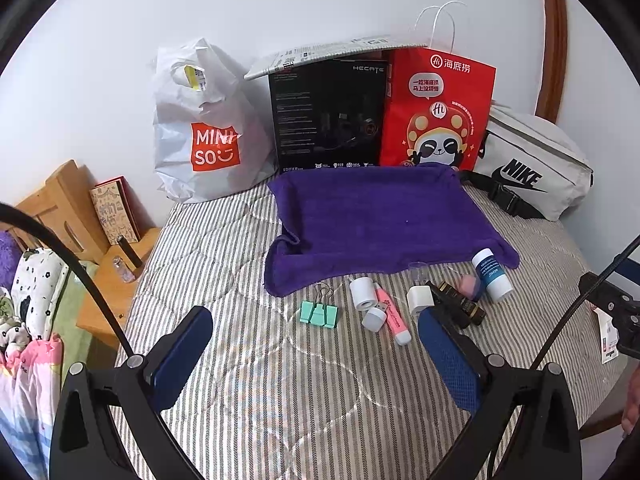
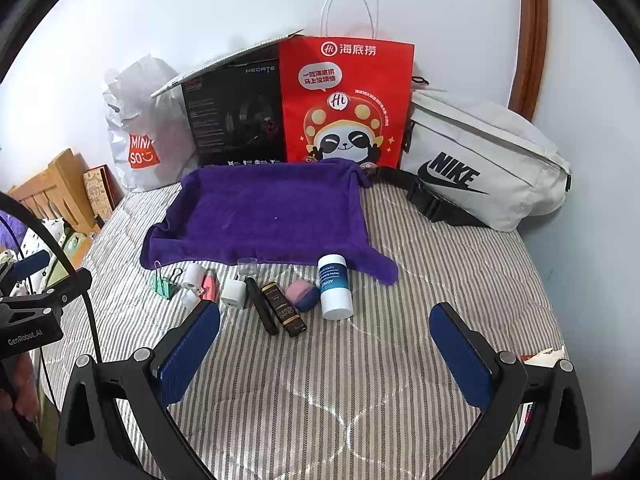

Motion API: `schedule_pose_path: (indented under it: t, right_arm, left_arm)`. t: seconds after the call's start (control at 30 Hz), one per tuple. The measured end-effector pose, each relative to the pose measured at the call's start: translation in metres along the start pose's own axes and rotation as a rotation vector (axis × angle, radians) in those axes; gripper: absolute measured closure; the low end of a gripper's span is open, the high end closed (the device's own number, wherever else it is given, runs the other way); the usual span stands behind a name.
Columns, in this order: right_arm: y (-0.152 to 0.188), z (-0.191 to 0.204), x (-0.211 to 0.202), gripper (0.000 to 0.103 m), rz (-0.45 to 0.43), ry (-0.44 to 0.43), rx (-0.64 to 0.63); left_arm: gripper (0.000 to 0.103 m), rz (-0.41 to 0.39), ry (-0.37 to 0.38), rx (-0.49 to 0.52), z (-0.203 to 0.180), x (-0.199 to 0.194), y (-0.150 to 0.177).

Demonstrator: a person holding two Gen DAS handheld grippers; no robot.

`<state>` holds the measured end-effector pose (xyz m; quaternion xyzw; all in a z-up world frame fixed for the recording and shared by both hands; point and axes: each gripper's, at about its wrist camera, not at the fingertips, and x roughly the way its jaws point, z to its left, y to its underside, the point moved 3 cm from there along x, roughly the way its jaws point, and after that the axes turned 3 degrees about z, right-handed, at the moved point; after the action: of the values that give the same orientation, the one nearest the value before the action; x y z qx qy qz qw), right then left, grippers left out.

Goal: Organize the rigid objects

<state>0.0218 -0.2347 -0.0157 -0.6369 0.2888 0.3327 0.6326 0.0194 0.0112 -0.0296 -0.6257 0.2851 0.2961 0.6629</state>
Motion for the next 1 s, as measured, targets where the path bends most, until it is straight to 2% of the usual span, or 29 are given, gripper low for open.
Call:
schedule_pose_path:
  t: [1.0]
  right_arm:
    - [-0.0009, 0.0008, -0.0012, 0.0, 0.007, 0.001, 0.002]
  left_arm:
    - [0.0, 0.007, -0.007, 0.005, 0.0032, -0.0009, 0.0]
